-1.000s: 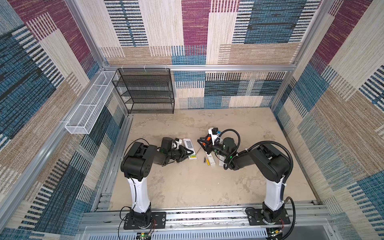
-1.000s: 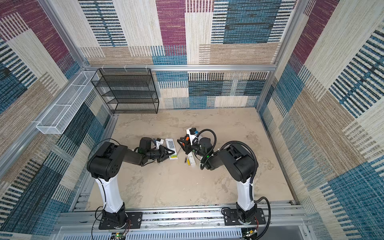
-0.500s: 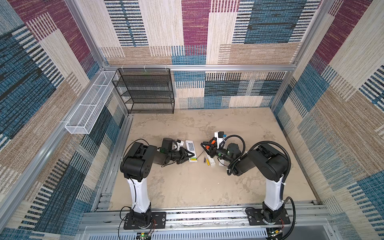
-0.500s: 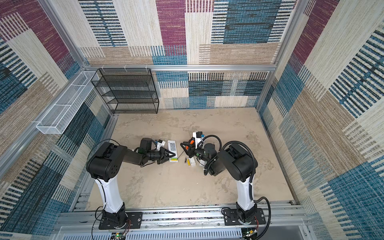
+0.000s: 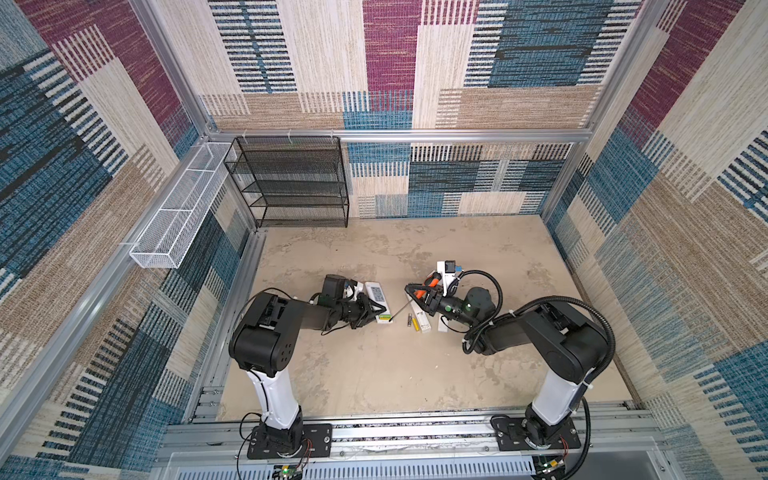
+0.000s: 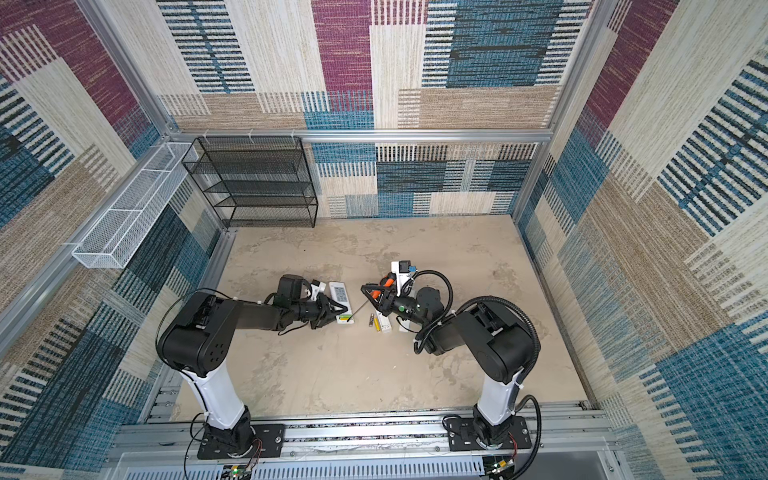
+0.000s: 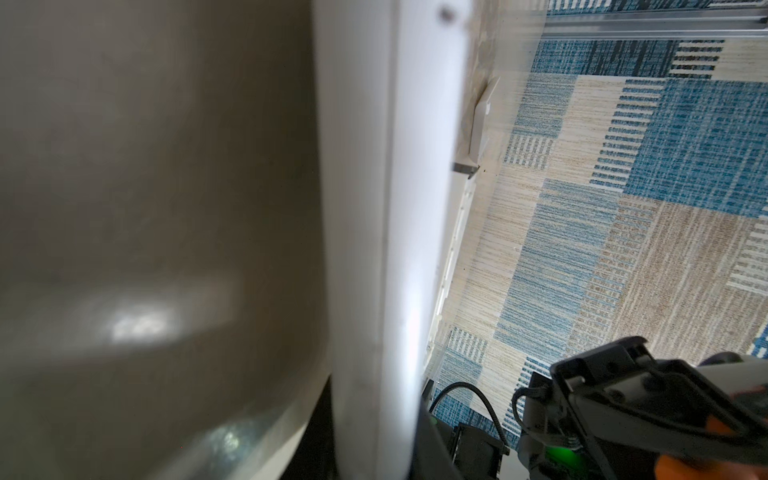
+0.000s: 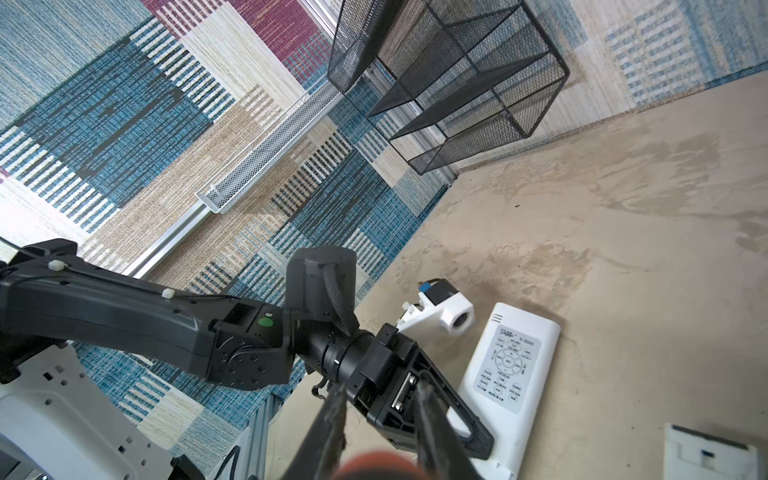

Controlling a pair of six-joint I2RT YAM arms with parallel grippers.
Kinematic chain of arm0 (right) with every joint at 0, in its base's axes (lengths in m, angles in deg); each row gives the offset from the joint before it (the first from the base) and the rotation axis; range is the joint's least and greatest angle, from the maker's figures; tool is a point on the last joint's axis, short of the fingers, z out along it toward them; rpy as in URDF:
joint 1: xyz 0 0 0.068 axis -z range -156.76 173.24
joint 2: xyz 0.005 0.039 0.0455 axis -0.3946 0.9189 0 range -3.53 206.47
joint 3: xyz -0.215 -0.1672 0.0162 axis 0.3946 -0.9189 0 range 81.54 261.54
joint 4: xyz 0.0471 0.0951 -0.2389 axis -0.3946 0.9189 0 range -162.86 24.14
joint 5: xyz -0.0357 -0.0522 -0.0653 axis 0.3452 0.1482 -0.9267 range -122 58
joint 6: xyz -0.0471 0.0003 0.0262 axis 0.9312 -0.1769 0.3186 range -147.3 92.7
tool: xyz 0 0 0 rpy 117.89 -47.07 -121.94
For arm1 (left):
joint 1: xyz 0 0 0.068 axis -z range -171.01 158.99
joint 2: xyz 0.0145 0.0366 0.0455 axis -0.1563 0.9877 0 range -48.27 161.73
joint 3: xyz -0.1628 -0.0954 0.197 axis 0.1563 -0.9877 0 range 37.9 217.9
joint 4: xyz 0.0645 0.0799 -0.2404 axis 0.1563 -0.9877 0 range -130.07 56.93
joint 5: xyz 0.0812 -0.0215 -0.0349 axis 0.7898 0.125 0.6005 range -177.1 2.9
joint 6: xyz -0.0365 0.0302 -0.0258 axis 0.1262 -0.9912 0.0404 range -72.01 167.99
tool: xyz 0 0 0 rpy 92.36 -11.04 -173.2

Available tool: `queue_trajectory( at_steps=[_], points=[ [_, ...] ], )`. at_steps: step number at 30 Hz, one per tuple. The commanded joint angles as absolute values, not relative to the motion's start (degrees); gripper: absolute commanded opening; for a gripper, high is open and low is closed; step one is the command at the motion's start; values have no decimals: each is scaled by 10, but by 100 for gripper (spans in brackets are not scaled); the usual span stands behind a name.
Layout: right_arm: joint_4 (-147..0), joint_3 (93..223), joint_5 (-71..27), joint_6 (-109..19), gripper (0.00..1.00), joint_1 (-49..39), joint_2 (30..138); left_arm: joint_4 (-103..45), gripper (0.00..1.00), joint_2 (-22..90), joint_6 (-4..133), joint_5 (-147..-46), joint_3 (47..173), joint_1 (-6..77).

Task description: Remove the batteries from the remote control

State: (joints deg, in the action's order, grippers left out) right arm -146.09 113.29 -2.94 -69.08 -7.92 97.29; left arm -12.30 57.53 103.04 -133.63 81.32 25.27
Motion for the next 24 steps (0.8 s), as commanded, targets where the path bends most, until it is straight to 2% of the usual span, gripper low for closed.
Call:
queue_trajectory(
  at_steps=[1,6,11,15,18,24],
  points=[
    [-1391,1138,-61,-631,0,-81,945,-154,16,569,999,-1326,822,253],
    [-1278,1157,-133,-541,0,-97,916,-169,20,582,987,-1328,836,253],
    [-1206,1203,-190,-477,0,-131,936,-169,34,594,987,-1323,838,253],
    [-1197,1221,-199,-471,0,-138,954,-182,44,591,978,-1312,838,253],
    [-1184,1232,-199,-464,0,-143,964,-187,45,591,973,-1307,838,253],
    [-1192,1233,-205,-467,0,-145,977,-171,37,602,978,-1308,834,252]
  ],
)
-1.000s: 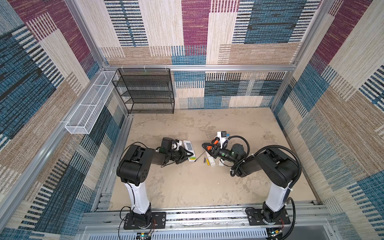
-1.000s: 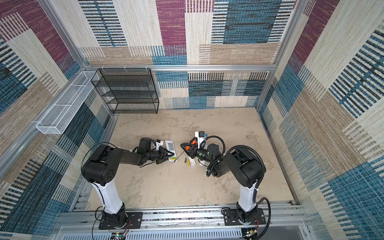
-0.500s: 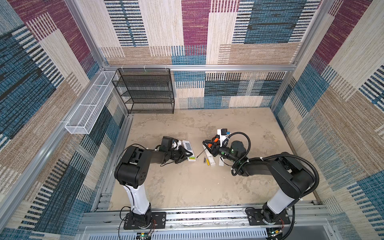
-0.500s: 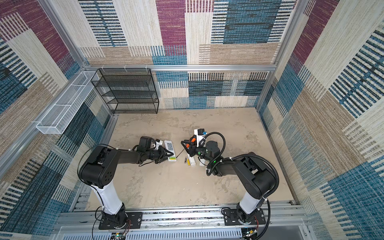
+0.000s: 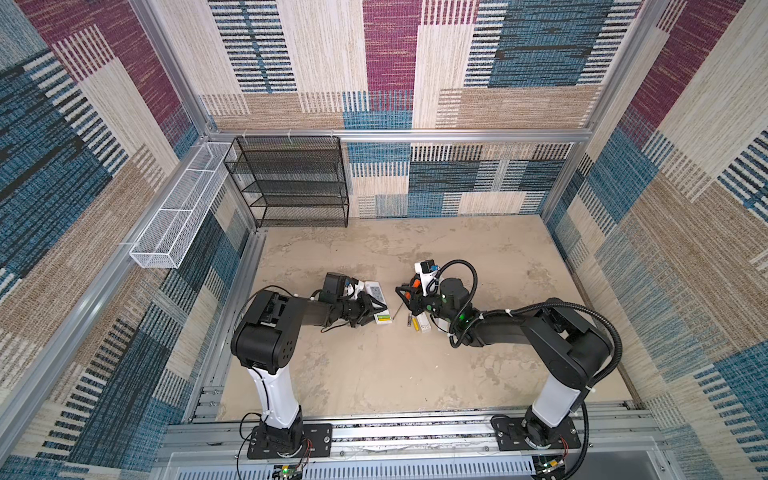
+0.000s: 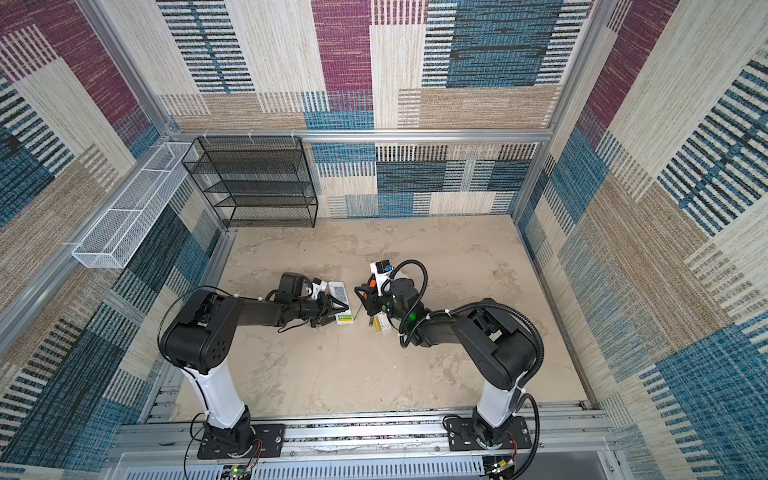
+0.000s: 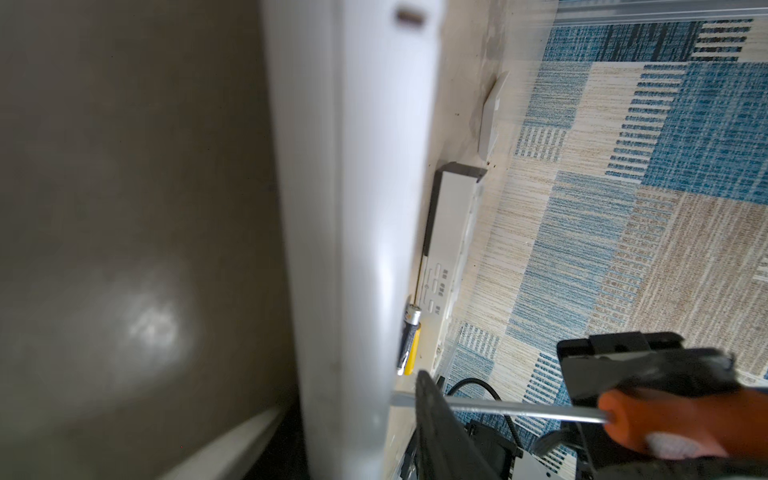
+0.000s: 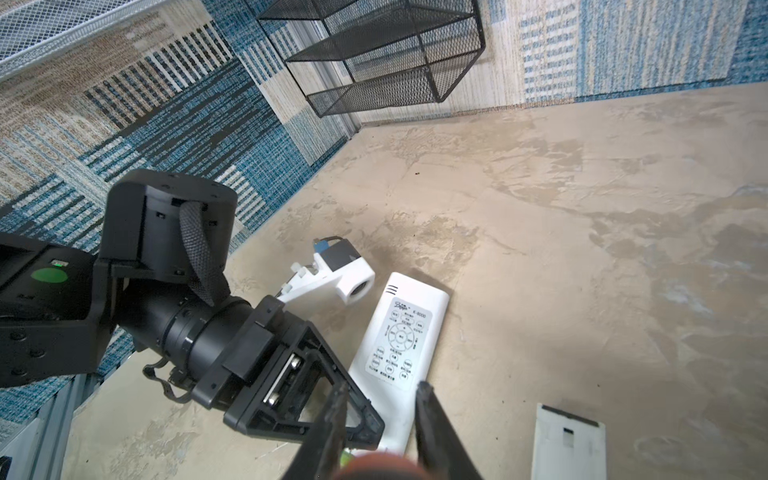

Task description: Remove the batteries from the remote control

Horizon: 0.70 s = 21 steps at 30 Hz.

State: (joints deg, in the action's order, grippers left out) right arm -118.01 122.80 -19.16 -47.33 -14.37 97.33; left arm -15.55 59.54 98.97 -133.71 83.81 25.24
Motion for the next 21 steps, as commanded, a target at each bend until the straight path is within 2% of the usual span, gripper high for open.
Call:
queue_trajectory(
  at_steps=[1,21],
  points=[
    [-1195,1233,-205,-468,0,-145,979,-169,36,604,979,-1308,834,252],
    [-1266,1214,-193,-456,0,-149,981,-131,29,635,990,-1327,826,250]
  ],
)
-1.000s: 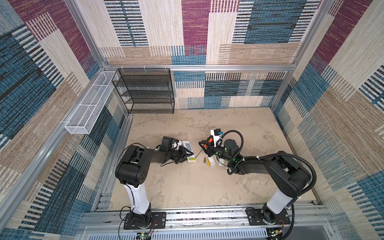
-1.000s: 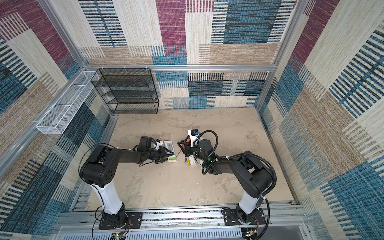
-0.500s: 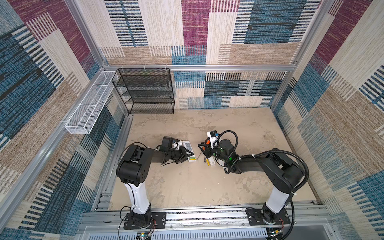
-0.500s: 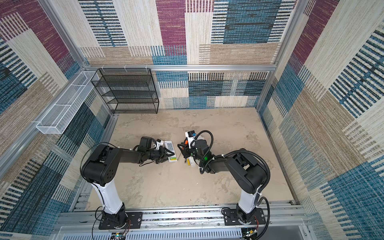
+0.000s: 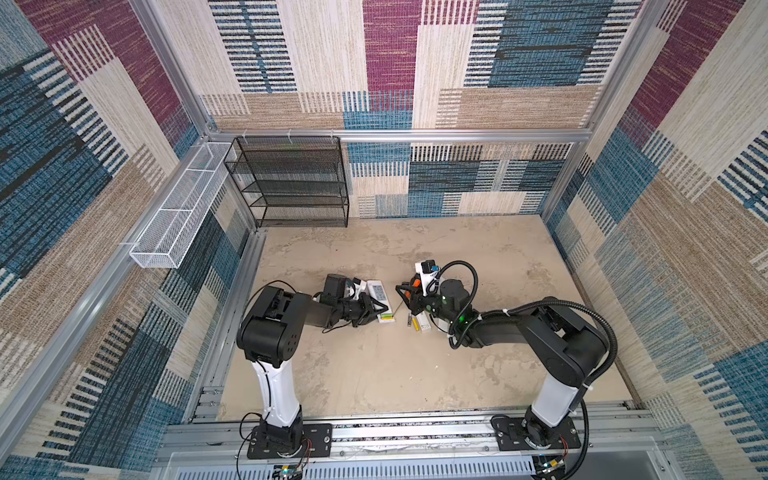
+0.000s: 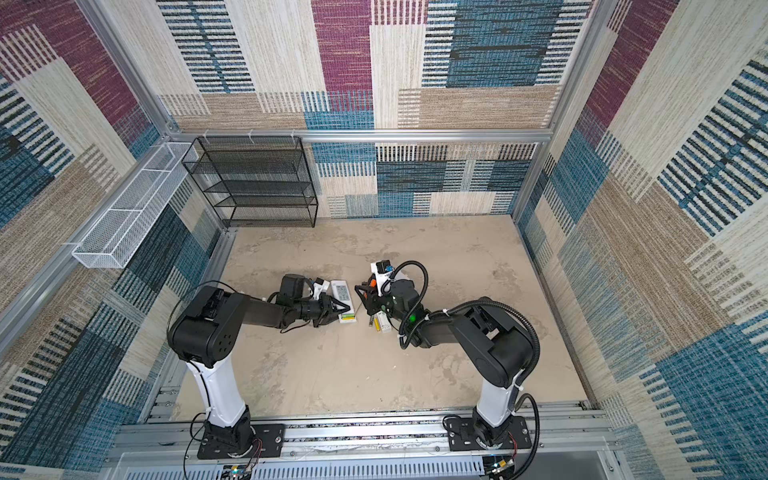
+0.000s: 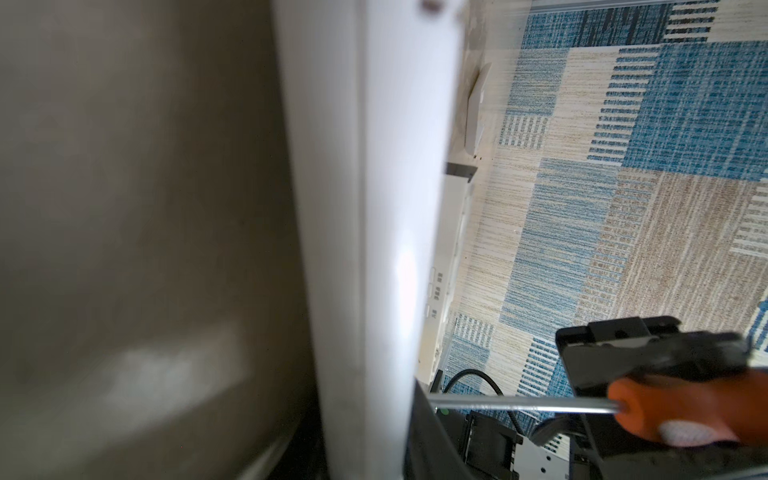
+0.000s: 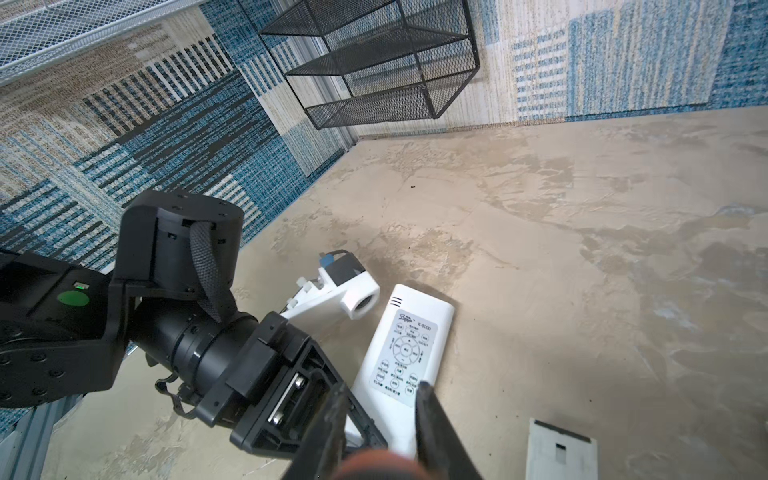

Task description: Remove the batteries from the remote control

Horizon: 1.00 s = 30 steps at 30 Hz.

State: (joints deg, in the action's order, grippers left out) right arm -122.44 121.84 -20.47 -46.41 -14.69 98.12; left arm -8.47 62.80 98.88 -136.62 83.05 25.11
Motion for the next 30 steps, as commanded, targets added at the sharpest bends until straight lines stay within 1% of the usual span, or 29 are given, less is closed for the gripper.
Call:
queue_trajectory(
  at_steps=[1,8,14,16,18,20,23,25,28,30],
  points=[
    [-1273,1210,-190,-456,0,-149,982,-130,29,636,991,-1328,825,250],
    [-1317,1199,-181,-429,0,-156,1006,-119,28,644,991,-1343,826,250],
    [-1343,1198,-180,-439,0,-159,1036,-143,25,629,976,-1338,830,250],
    [-1352,1198,-177,-447,0,-159,1048,-154,22,616,974,-1338,831,250],
    [-1354,1199,-175,-453,0,-159,1057,-175,17,600,969,-1331,835,251],
    [-1365,1197,-174,-458,0,-159,1064,-230,14,577,947,-1314,850,255],
    [-1381,1195,-172,-468,0,-159,1073,-361,9,543,885,-1264,893,262],
    [-1389,1193,-172,-473,0,-160,1071,-460,6,531,837,-1215,935,272],
    [-1397,1185,-173,-473,0,-160,1057,-565,0,529,787,-1135,999,293],
    [-1393,1182,-173,-469,0,-160,1047,-622,0,535,762,-1083,1046,311]
  ],
)
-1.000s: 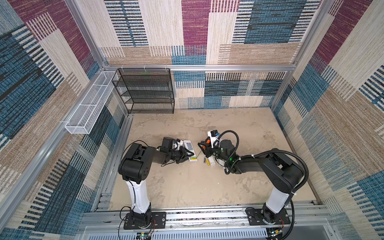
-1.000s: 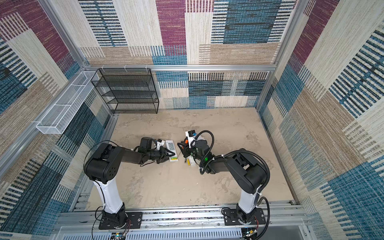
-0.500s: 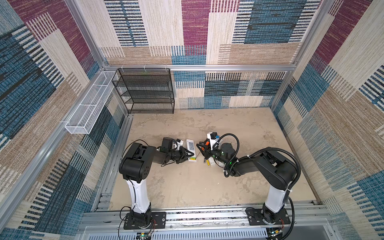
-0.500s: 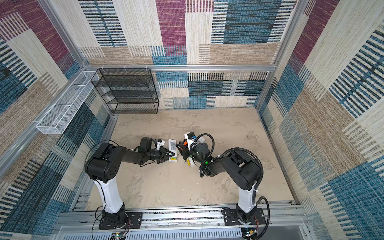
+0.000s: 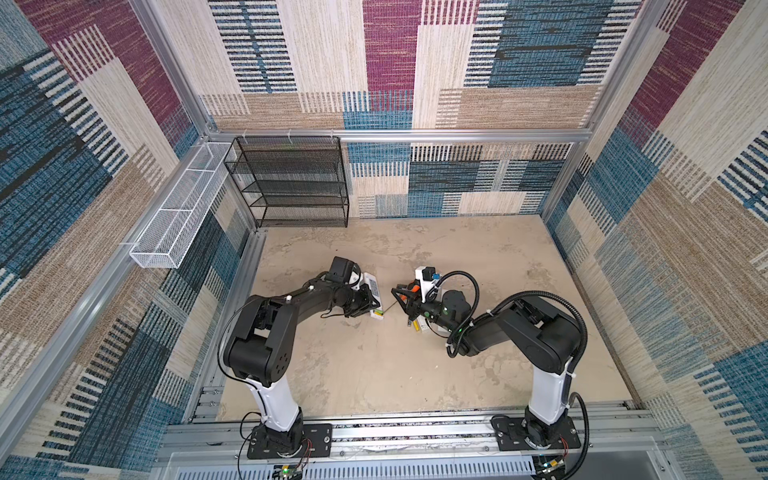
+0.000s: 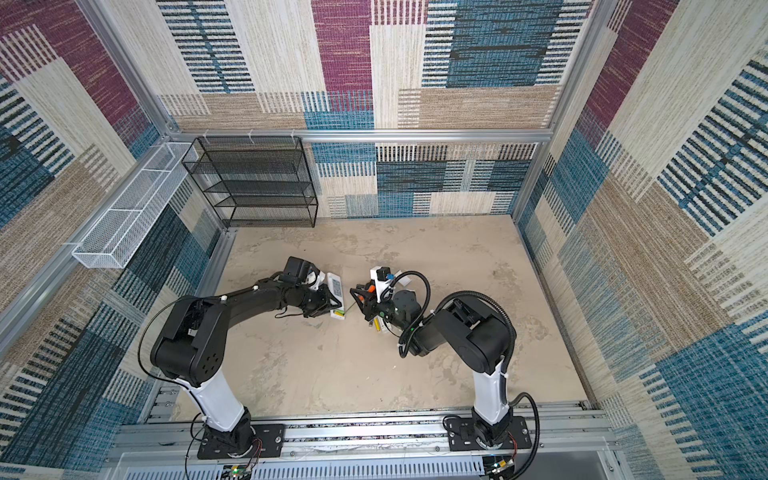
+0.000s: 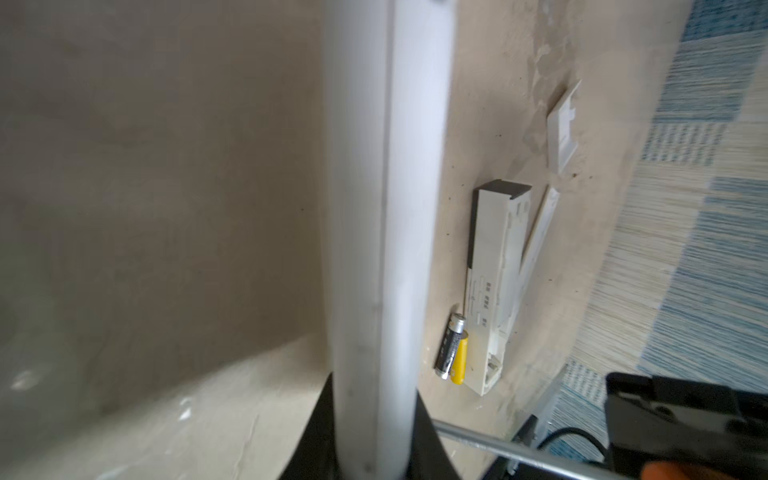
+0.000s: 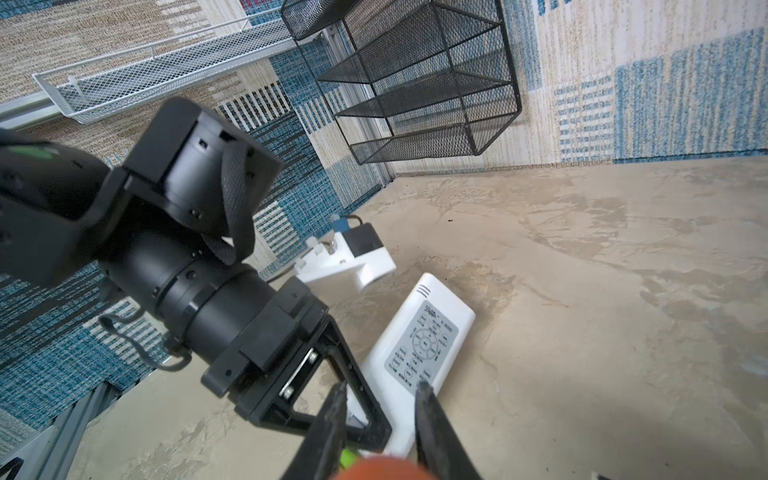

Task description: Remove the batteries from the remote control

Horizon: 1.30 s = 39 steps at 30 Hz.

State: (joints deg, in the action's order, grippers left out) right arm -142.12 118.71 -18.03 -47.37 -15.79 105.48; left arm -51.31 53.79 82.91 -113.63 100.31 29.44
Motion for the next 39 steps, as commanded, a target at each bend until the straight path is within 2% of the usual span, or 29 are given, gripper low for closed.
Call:
queue_trajectory(
  at_steps=[1,7,11,15,19,25,27,32,39],
  points=[
    [-1388,1180,-174,-469,0,-159,1041,-655,0,540,749,-1052,1073,324],
    [-1368,1136,-200,-482,0,-150,991,-829,0,619,696,-848,1235,409],
    [-1305,1118,-239,-492,0,-147,952,-889,0,671,699,-777,1299,444],
    [-1253,1104,-274,-485,0,-146,912,-910,4,691,706,-738,1328,464],
    [-1247,1090,-283,-474,0,-146,885,-910,9,697,717,-749,1333,467],
    [-1247,1087,-268,-465,0,-146,870,-888,9,686,724,-775,1321,466],
    [-1249,1085,-263,-464,0,-145,863,-838,9,661,727,-818,1286,456],
    [-1248,1085,-249,-460,0,-141,845,-641,10,590,787,-1001,1139,400],
    [-1319,1082,-193,-440,0,-142,852,-477,16,574,847,-1132,1025,363]
  ],
)
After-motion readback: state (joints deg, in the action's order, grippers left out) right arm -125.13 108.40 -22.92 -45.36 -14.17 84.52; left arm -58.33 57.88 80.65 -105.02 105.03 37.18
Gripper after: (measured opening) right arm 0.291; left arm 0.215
